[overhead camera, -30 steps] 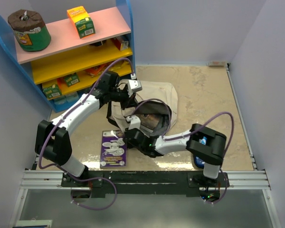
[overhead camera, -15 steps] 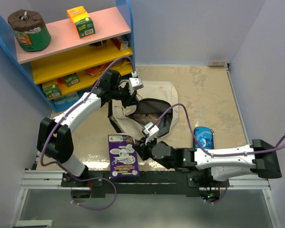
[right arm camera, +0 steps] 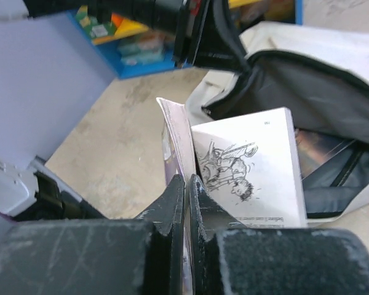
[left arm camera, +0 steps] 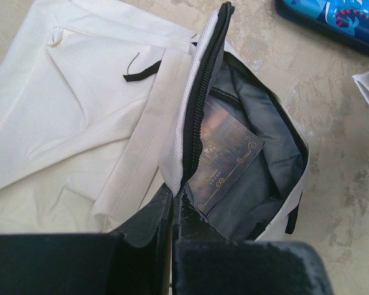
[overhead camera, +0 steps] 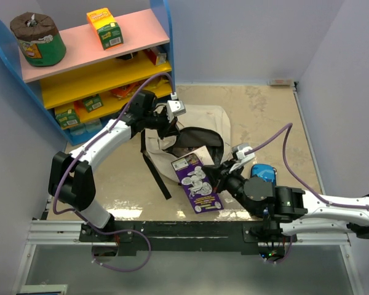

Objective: Pack the student bag
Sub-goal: Pick up the book from the center of the board, then place the book in the student bag.

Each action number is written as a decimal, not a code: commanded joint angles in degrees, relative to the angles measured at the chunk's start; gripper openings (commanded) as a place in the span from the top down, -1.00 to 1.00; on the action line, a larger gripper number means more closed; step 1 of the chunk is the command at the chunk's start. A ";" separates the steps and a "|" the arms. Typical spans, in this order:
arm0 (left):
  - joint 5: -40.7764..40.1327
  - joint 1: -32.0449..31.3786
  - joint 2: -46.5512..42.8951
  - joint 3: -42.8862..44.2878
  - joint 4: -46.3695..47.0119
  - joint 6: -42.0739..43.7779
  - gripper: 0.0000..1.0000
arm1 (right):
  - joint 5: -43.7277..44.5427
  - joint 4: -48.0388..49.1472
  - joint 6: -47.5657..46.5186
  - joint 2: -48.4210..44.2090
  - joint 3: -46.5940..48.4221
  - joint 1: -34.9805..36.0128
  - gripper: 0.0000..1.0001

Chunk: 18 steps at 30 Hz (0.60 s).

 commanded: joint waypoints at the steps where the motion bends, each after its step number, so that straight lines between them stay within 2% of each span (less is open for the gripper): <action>1: -0.35 0.01 -0.31 0.74 0.85 -0.72 1.00 | 8.58 -0.76 -1.44 -2.55 5.04 -0.03 1.00; 7: 1.32 0.01 -1.28 -0.41 0.94 -0.89 1.00 | 20.63 -1.73 -0.48 -1.50 3.46 -0.82 1.00; 10: 4.22 0.01 -1.72 -0.50 -1.77 0.95 1.00 | 22.49 0.45 1.11 -0.80 0.65 -5.02 1.00; 13: 5.37 -0.08 -2.86 -1.63 -2.93 1.39 1.00 | 16.54 7.73 1.29 0.25 -3.91 -13.45 1.00; 14: 5.37 -0.08 -3.47 -2.07 -2.84 1.48 1.00 | 13.90 12.81 1.37 0.78 -5.06 -18.17 1.00; 15: 5.19 -0.08 -3.74 -2.69 -2.75 1.57 1.00 | 7.35 15.21 1.81 1.66 -6.98 -20.48 1.00; 18: 4.58 -0.08 -4.53 -3.57 -2.40 1.13 1.00 | -0.32 19.97 7.16 7.98 -9.02 -27.44 1.00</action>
